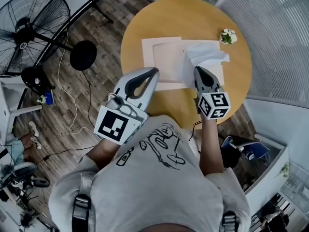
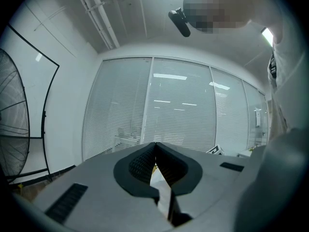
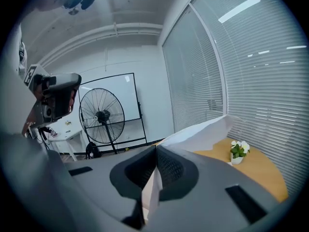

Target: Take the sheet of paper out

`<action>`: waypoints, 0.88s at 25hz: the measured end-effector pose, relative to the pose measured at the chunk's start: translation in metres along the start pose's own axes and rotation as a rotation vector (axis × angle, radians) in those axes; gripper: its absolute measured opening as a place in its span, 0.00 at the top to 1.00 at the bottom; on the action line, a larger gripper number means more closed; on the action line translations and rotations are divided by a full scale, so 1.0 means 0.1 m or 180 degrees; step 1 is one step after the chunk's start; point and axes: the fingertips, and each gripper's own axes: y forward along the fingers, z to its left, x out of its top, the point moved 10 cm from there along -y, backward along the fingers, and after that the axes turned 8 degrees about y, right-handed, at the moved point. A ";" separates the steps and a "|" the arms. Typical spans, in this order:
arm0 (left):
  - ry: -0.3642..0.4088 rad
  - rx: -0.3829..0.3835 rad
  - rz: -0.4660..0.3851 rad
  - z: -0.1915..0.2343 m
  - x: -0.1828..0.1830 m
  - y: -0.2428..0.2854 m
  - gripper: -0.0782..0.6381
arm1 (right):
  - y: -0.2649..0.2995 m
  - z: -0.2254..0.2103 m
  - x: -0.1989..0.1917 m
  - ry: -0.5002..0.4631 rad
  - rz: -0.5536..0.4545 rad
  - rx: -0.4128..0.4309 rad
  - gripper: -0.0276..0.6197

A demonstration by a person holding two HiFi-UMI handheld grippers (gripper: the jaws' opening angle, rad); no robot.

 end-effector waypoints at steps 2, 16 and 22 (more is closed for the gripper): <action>0.0004 0.0016 0.0033 -0.02 0.00 0.02 0.86 | -0.11 0.03 0.08 -0.0055 -0.0051 -0.0004 0.94; 0.0060 -0.0011 0.0102 -0.07 0.05 0.06 0.86 | -0.65 0.39 0.61 -0.0397 -0.0381 -0.0022 0.94; 0.0087 -0.0015 0.0107 -0.09 0.05 0.05 0.86 | -0.80 0.56 0.75 -0.0564 -0.0467 -0.0031 0.94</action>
